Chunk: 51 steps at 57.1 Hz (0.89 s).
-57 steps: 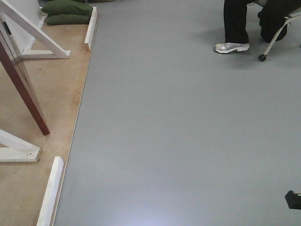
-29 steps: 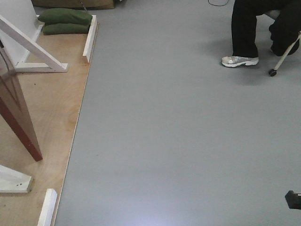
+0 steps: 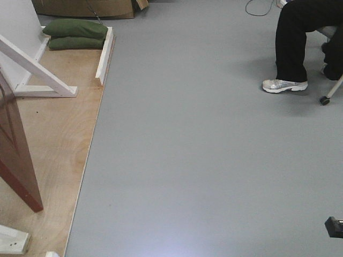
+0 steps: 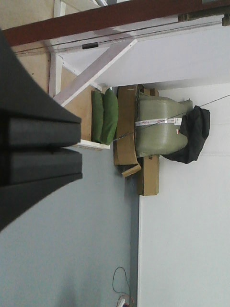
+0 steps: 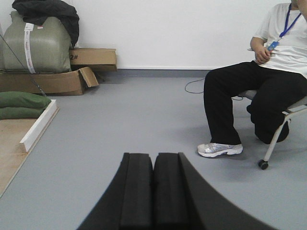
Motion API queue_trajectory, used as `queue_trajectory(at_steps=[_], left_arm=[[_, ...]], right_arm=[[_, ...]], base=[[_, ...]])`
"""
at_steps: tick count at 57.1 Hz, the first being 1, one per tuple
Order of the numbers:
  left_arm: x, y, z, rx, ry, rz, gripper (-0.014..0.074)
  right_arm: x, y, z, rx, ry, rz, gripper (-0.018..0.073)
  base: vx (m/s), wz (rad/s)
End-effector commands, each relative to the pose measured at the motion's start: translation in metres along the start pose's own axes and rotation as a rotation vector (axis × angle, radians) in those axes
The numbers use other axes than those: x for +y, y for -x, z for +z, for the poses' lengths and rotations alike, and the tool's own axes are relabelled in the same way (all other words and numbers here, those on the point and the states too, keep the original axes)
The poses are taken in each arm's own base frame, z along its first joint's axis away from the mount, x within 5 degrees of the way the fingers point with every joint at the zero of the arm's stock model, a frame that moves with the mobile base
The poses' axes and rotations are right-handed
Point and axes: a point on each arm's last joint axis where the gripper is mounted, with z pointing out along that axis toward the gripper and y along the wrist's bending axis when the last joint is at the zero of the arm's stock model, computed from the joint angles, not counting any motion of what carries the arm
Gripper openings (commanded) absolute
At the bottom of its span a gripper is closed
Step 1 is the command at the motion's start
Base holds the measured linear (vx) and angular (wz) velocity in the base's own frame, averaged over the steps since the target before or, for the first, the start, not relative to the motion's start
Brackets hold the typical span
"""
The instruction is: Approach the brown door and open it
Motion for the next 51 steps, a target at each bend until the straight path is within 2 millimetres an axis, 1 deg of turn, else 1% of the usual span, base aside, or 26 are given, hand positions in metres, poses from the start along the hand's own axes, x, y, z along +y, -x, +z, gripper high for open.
queue_trajectory(at_steps=[1, 51], left_arm=[[-0.002, 0.0176, -0.0035, -0.122, -0.02, -0.017, -0.0006], [-0.002, 0.0176, -0.0035, -0.122, -0.02, -0.017, -0.0006]], right_arm=[[-0.0005, 0.0065, -0.0009, -0.088, -0.008, -0.011, 0.0], [-0.0005, 0.0062, -0.0009, -0.084, -0.007, -0.011, 0.0]], base=[[0.29, 0.04], [0.26, 0.04]])
